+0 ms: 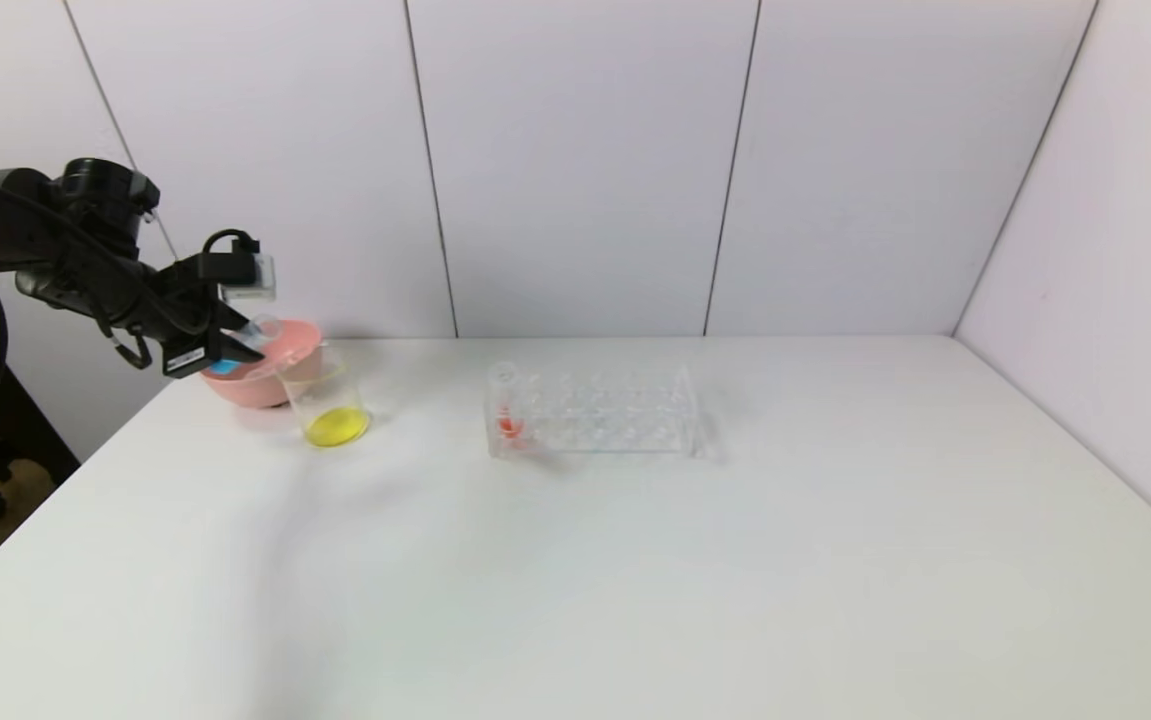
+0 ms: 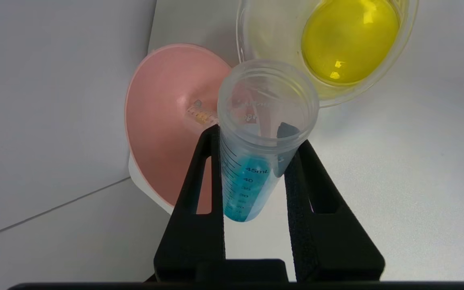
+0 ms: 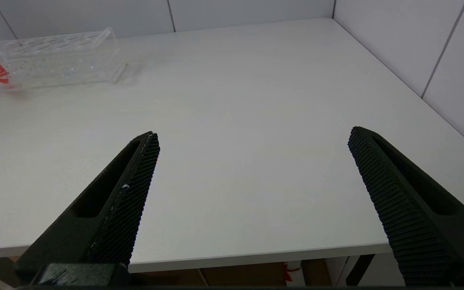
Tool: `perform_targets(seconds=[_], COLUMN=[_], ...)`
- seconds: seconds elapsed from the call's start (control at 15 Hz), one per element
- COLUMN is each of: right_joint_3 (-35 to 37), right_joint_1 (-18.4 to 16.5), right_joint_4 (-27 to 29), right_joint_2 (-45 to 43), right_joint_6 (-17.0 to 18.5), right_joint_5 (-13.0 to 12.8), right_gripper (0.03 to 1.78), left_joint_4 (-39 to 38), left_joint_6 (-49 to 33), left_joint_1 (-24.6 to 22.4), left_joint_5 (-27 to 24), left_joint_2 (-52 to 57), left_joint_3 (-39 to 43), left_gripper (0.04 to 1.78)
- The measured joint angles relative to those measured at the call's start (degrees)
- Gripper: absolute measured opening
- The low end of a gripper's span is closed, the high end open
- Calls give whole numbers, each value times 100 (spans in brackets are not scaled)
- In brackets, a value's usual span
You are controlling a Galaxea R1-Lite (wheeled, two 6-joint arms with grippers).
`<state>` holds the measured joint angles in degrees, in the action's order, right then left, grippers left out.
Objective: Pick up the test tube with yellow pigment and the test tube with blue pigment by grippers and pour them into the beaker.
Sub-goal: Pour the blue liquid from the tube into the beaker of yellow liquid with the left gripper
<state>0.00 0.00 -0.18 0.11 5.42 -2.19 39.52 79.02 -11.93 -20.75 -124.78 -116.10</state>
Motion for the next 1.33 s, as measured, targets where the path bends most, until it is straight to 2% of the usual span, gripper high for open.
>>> perform_targets(seconds=[0.4, 0.8, 1.33], right_joint_3=[0, 0, 0], right_joint_1=[0, 0, 0], right_joint_4=[-2, -2, -2], right_joint_2=[0, 0, 0], right_joint_6=[0, 0, 0], right_joint_5=[0, 0, 0], right_gripper=[171, 171, 171], left_joint_4=[-35, -94, -20], left_joint_6=[173, 367, 395], left_joint_1=[91, 212, 290], left_joint_5=[265, 763, 979], left_joint_2=[11, -24, -16], left_joint_3=[0, 0, 0], left_gripper=[45, 45, 45])
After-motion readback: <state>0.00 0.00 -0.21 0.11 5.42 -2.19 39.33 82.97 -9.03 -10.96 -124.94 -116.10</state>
